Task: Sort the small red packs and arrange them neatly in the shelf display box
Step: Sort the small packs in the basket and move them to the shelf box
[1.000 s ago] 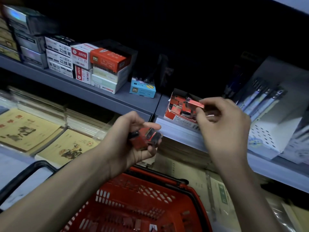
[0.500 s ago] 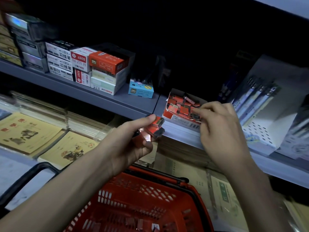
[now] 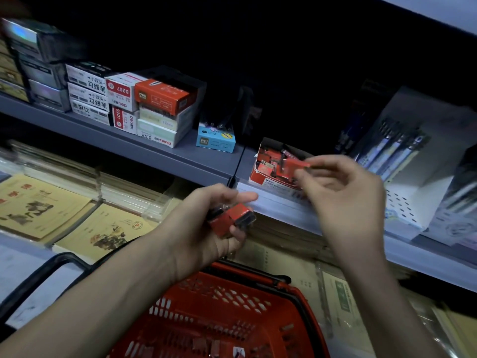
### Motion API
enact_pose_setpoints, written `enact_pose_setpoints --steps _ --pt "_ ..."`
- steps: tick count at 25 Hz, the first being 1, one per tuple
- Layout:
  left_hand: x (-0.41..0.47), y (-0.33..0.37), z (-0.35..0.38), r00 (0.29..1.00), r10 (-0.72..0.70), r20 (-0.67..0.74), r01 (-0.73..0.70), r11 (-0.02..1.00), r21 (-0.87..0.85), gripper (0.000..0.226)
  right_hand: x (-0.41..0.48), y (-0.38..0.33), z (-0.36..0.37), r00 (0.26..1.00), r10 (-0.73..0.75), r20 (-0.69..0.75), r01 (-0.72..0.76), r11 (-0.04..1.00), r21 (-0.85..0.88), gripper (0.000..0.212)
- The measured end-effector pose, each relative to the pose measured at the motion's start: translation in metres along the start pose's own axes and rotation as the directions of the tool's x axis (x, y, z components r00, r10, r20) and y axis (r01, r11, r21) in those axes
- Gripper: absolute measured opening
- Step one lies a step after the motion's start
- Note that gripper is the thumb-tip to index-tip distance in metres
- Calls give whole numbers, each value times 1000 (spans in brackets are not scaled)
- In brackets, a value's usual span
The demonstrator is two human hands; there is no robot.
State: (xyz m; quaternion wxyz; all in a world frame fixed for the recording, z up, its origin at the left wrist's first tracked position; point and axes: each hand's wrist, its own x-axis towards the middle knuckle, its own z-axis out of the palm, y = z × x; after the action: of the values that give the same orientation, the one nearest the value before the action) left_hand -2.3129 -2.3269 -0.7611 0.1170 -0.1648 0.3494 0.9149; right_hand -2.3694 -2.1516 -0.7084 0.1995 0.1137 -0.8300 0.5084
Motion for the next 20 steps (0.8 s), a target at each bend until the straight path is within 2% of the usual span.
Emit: enact_pose_setpoints --steps 2,5,8,11,13,15,16,18,20 --pt "-3 0 -2 999 -44 25 46 997 -62 35 9 8 -6 985 -165 -52 147 957 -252 14" --pt "-2 -1 -3 998 -57 22 58 996 -62 36 14 17 -9 953 -280 115 299 817 -492 19" --pt "-2 -2 -3 999 -43 4 43 995 -90 40 13 18 -17 917 -218 334 382 719 -581 40" --pt "-1 -3 -3 999 -31 -9 29 991 -133 37 7 20 -21 905 -140 401 382 681 -625 54" --pt "-2 -2 0 1000 -17 -19 14 992 -122 31 2 19 -20 915 -223 338 392 693 -605 53" --pt "-3 -3 3 1000 8 16 -7 998 -65 24 -6 10 -16 949 -255 184 312 835 -453 36" --pt "-3 -4 4 999 26 46 -24 999 -25 22 -12 2 -13 968 -197 157 239 918 -317 24" --pt "-4 -5 6 996 55 75 -57 998 35 22 -25 -11 -4 960 -21 279 48 995 -93 10" --pt "-3 -8 7 996 62 57 -66 996 68 23 -33 -13 6 906 77 417 -71 997 -31 11"
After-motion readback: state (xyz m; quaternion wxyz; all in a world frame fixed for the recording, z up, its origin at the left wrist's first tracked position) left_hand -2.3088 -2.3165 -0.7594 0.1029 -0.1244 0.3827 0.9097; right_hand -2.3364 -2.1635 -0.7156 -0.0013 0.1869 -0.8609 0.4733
